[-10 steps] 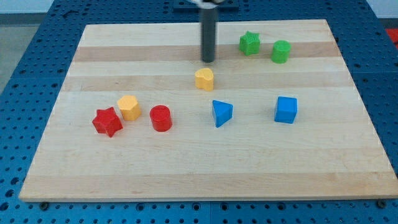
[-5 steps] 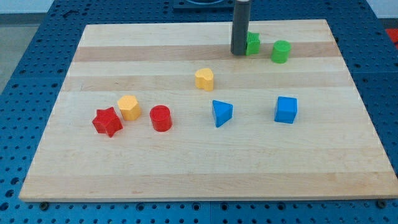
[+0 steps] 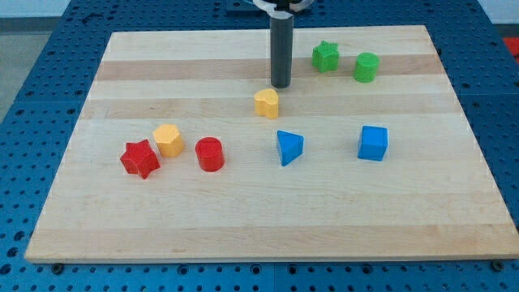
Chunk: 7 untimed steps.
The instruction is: Push the yellow heart slightly down
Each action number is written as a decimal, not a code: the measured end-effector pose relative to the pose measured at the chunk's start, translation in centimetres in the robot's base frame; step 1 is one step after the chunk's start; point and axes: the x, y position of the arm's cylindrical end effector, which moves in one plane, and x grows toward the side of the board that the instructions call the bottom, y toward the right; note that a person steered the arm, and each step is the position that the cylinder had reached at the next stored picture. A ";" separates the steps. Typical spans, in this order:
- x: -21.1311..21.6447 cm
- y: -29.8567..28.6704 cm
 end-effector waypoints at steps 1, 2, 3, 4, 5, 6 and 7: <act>-0.3 0.0; -1.1 0.0; 0.2 -1.2; 6.6 -7.2; 7.1 -8.1; 7.1 -8.1; 5.8 -6.6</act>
